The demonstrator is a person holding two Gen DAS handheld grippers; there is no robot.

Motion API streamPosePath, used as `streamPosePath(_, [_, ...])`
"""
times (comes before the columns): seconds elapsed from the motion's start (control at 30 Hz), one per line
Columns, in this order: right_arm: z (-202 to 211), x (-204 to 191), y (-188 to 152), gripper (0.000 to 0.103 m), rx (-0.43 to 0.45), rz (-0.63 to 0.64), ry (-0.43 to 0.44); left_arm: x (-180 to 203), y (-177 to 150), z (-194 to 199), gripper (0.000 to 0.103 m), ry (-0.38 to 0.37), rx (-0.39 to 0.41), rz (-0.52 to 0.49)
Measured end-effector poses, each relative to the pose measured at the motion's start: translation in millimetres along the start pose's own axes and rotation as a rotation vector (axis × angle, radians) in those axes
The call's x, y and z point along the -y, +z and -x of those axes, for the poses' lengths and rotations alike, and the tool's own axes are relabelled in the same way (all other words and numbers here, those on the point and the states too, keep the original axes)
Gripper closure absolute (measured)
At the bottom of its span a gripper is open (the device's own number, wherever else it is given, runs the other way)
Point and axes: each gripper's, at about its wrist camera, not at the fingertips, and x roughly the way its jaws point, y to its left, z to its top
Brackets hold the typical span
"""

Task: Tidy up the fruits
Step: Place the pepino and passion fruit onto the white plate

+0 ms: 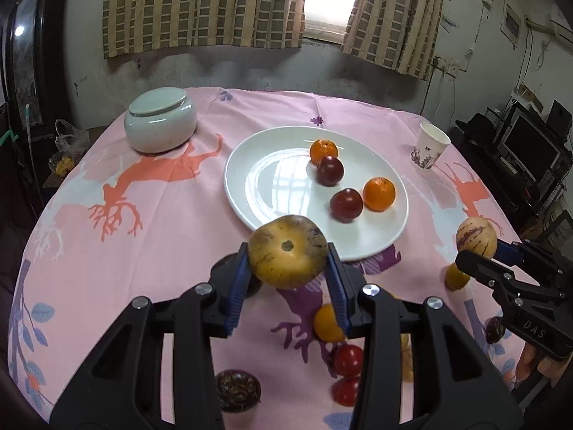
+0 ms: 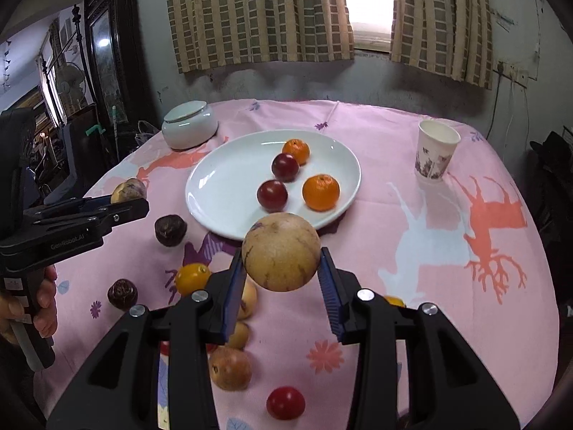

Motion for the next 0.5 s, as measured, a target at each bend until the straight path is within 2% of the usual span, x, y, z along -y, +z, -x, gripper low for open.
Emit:
streamPosePath(0.17, [-42, -7, 24, 0.062, -0.036, 0.019, 0.002, -4, 22, -43, 0.062, 0.008, -0.053, 0.022])
streamPosePath(0.43, [-107, -16, 33, 0.062, -0.132, 0.032, -0.025, -7, 27, -100, 0.061, 0.064, -0.143, 0.015])
streamPosePath(0.5, [-120, -18, 32, 0.061, -0.171, 0.038, -0.032, -6, 27, -101, 0.052, 0.078, -0.130, 0.015])
